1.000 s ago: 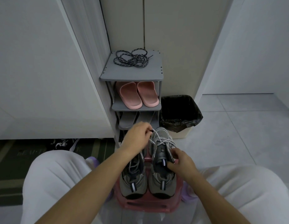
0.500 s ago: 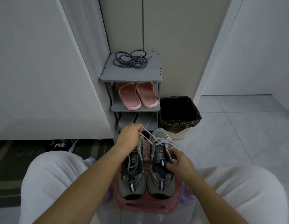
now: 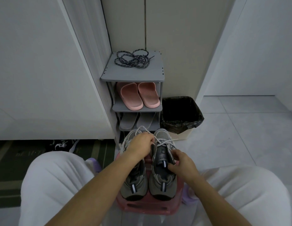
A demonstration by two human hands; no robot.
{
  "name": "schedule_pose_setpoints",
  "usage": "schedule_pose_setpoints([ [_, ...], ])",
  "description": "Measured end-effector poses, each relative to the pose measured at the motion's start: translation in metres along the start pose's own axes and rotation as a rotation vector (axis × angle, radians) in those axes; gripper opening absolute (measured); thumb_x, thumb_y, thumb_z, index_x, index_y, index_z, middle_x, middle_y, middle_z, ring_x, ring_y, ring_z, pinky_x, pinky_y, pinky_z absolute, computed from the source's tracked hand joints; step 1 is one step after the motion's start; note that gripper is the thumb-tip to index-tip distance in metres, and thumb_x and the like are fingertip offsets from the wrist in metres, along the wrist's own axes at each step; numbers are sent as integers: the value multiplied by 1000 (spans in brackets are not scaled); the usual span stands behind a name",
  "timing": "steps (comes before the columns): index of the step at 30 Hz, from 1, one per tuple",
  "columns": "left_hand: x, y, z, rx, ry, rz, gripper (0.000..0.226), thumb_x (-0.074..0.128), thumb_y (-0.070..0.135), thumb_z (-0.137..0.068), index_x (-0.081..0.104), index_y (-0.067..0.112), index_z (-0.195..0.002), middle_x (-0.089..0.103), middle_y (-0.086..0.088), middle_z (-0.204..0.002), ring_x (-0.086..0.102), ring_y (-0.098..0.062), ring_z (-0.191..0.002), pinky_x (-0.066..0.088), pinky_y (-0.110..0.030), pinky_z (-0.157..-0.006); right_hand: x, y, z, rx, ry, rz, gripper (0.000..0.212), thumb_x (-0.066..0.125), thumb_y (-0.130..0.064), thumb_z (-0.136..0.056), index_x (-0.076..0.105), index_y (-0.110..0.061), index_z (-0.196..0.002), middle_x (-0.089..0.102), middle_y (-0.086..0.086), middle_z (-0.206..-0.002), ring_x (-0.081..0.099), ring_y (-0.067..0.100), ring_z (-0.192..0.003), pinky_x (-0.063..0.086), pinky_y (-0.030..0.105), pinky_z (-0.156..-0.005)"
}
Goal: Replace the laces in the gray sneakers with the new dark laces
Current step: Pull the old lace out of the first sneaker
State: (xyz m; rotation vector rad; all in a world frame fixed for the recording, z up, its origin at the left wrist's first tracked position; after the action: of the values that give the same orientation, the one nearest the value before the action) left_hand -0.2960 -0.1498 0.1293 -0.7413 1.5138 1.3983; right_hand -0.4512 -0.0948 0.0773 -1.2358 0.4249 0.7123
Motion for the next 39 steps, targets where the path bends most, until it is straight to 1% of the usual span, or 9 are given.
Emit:
schedule_pose_setpoints([
  [3,-24,-26,-4,-101,91,-5,13,52,8,-91,65,12,-93,63,-6,-102,59,-25,-95,43,-31,-78,1,1,0,6,-5,-14,56,71,-23,-75,51,-17,-127,56,4,-119,55,18,-106,40,21,-84],
  [7,-41,-59,-4,-256,171,46,15,52,6,-91,66,10,-94,63,-9,-103,60,-26,-94,46,-34,-82,0,0,0,1,-2,-14,53,72,-24,-75,53,-17,-124,56,5,-116,55,18,-103,41,22,-82],
  [12,-17,-16,-3,-50,85,49,24,57,13,-90,65,12,-112,61,-4,-113,58,-21,-104,43,-30,-89,0,-2,0,-4,0,5,52,71,-24,-76,53,-17,-123,56,5,-115,55,18,-101,39,21,-81],
  [15,4,7,-2,29,-7,25,18,57,18,-90,66,14,-105,64,-2,-110,57,-19,-104,43,-30,-88,0,-1,0,4,7,8,55,71,-25,-75,52,-18,-126,57,4,-117,56,18,-103,40,21,-81],
  [18,8,7,-3,24,-25,-11,12,55,17,-92,65,13,-96,64,-3,-106,58,-21,-101,43,-31,-84,0,-1,-1,6,4,5,55,71,-24,-75,51,-17,-126,56,4,-117,56,17,-102,40,21,-81],
  [23,-7,-8,-6,-3,-12,-117,13,52,8,-91,63,10,-98,60,-7,-106,56,-25,-101,45,-35,-83,-1,-3,0,-6,12,-2,51,72,-24,-75,54,-17,-122,57,4,-113,54,15,-97,39,22,-79],
  [29,-25,-50,-5,-167,46,-134,16,49,-2,-88,61,8,-93,58,-10,-99,57,-28,-93,42,-34,-73,0,-1,0,5,4,-6,53,70,-24,-76,52,-16,-125,56,4,-116,53,15,-98,38,21,-80],
  [34,-8,-9,1,23,-18,-40,23,54,17,-92,64,14,-112,62,-4,-112,57,-21,-107,46,-33,-91,0,-1,0,4,4,3,53,70,-24,-76,52,-17,-125,56,4,-115,53,15,-97,38,21,-79],
  [39,11,10,5,55,-59,-16,23,49,13,-93,65,13,-110,62,-5,-113,58,-22,-105,47,-35,-90,0,-2,0,-3,4,3,51,70,-23,-75,52,-18,-123,56,4,-114,54,16,-98,38,21,-78],
])
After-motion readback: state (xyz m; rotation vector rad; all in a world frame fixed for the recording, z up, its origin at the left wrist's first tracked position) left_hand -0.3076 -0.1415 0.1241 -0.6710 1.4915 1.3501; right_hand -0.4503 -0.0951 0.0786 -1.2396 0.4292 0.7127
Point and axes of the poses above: each hand's wrist, its own z-axis away from the middle knuckle, its own x-axis out of the palm, y = z × x, the point moved 9 cm from there along -z, towards the middle knuckle
